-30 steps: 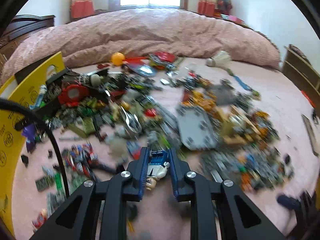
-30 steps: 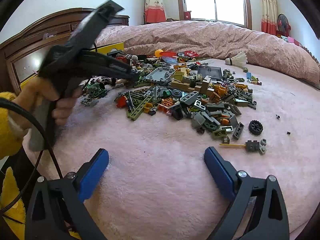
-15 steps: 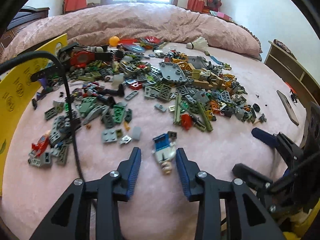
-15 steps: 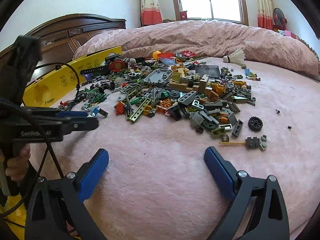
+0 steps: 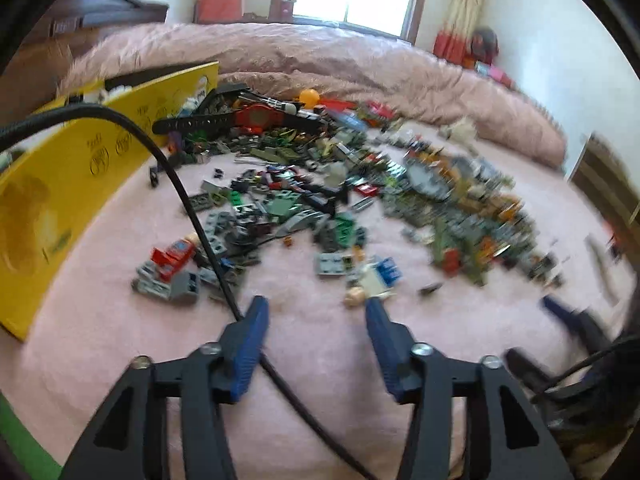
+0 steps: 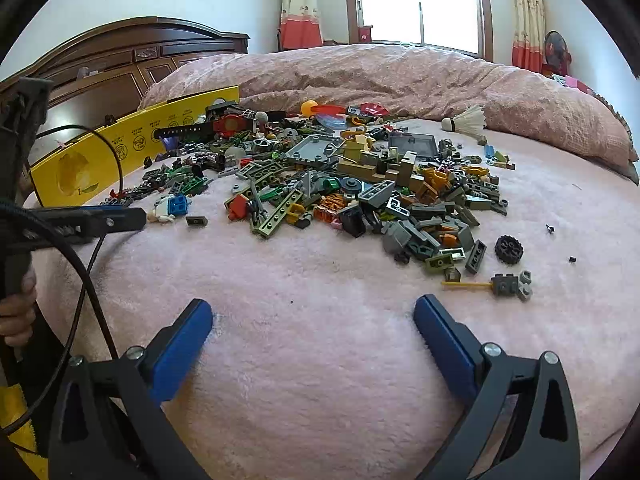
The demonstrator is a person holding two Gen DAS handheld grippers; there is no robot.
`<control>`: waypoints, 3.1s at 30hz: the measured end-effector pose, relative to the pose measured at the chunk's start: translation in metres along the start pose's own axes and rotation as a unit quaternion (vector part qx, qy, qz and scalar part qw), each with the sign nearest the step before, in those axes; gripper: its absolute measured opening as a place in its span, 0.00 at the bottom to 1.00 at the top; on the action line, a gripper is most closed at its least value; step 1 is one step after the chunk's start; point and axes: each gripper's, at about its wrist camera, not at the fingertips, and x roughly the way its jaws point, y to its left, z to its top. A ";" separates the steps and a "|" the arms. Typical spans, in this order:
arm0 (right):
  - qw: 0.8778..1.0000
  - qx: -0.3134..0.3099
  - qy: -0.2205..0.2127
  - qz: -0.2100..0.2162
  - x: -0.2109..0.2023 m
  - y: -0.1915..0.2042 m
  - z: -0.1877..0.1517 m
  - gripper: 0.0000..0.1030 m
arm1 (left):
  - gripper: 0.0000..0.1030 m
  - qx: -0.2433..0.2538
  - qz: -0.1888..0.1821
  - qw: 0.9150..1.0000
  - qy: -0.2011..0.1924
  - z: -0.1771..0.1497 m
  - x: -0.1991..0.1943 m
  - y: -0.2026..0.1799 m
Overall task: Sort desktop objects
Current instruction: 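Grasp the white-and-blue minifigure with the left tool and lift it, then grasp a small grey brick with the right tool while the left holds the minifigure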
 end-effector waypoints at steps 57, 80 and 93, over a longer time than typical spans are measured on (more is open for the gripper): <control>0.999 0.013 -0.016 0.042 0.043 0.072 0.033 0.36 | 0.40 -0.006 0.087 0.995 -0.054 -0.023 -0.056 0.033; 0.999 -0.009 -0.027 0.027 0.045 0.073 0.032 0.16 | 0.40 0.025 0.075 0.995 -0.064 -0.030 -0.039 0.021; 0.998 -0.018 -0.041 0.045 0.023 0.079 0.036 0.06 | 0.40 0.014 0.073 0.994 -0.085 -0.024 -0.054 0.026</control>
